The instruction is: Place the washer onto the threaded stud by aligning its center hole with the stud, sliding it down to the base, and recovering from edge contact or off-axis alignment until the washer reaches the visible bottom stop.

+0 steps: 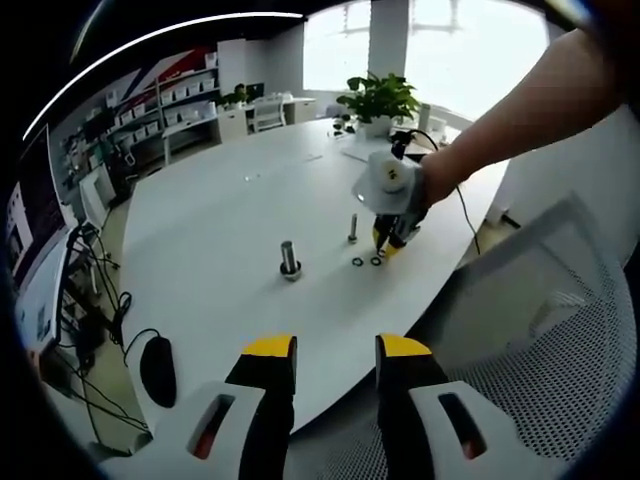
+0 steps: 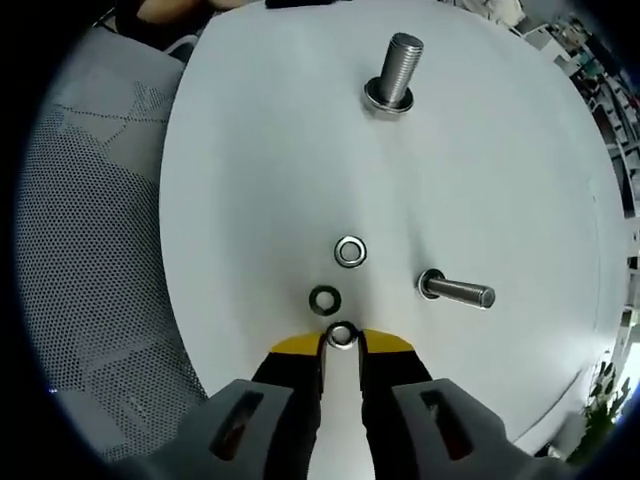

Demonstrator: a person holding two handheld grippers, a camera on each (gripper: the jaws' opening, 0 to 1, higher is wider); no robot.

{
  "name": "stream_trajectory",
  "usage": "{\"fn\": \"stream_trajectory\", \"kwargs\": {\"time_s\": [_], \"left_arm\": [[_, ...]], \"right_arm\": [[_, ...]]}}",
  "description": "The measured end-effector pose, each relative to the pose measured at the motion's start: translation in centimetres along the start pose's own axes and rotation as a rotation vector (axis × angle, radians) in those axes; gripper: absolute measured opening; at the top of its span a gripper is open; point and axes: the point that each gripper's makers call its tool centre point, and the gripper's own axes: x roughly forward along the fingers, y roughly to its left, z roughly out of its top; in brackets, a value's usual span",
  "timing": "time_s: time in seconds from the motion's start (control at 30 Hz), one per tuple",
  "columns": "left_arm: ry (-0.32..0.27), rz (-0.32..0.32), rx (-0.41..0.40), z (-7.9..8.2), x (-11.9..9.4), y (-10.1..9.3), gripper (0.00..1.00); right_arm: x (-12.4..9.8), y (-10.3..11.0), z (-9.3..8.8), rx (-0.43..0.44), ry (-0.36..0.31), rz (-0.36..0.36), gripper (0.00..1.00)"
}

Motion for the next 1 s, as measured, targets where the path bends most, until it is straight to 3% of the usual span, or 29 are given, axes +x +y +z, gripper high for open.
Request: {"fn": "stream_trajectory", "kwargs": {"time_s": [0.2, 0.53, 0.73, 1.0], "left_arm": [[0.008, 0.0, 0.004, -0.2, 0.0, 0.0, 0.3], [0.003, 0.014, 0.004, -0.2, -0.1, 0.3, 0.29], [0.009, 0.012, 0.013, -0.2, -0.1, 0.2, 0.29], [0.013, 0.01, 0.011, -0.2, -0.1, 0.2, 0.29]], "right_arm": [[-0.5, 0.1, 0.1, 0.097, 0.003, 0.011, 0.15], [-0.4, 0.5, 0.0, 0.283, -0.179, -0.045, 0.14], [-0.4, 0.4, -0.2, 0.345, -0.216, -0.047, 0.14], [-0.8, -0.5, -0.5, 0.356, -0.218, -0.054, 0.14]]}}
